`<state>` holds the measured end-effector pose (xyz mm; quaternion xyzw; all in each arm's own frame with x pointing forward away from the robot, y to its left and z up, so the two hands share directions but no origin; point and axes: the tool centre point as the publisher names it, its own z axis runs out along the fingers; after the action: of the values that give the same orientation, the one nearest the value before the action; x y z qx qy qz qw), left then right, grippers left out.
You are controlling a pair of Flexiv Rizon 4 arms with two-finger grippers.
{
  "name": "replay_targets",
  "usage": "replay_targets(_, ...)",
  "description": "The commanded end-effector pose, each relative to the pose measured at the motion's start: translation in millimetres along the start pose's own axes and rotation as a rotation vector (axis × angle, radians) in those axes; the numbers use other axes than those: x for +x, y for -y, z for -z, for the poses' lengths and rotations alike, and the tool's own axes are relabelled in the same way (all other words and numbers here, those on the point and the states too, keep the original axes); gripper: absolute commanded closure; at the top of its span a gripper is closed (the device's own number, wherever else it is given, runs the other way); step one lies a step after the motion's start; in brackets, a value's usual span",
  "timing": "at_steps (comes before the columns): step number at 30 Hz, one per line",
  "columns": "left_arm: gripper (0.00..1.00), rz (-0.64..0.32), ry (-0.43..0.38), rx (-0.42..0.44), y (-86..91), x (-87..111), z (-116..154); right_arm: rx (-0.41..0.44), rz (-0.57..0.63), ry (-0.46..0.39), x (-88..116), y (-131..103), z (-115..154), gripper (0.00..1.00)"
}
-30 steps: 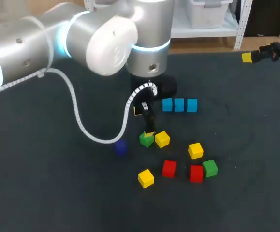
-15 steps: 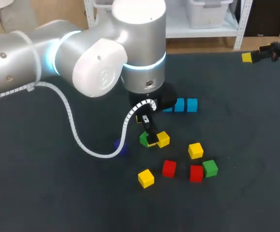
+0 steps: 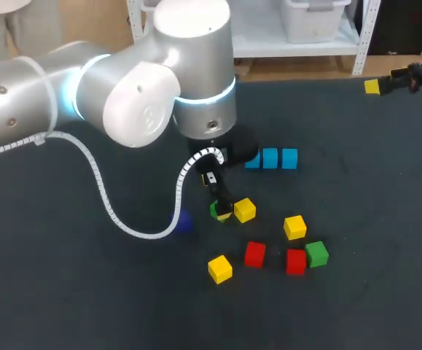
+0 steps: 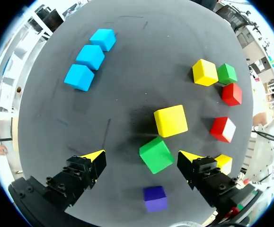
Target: Place the blue cubes, place green cubes on the blue cubes, place the yellow cubes on the green cubes, then place the red cubes on the yellow cubes, and place purple cube on the red cubes.
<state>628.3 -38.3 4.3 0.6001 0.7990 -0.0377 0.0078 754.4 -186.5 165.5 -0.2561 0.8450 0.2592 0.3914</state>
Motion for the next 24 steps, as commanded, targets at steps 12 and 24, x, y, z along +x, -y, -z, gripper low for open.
replay_targets(12, 0.04, 0.001, -0.033, 0.061, -11.7, -8.6, -14, -0.003, 0.001, 0.003, 0, 1, 0, 0.00)
replay_targets(24, 1.00, -0.022, -0.063, 0.039, -9.8, -5.0, -1, -0.003, 0.001, 0.003, 0, 1, 0, 0.00)
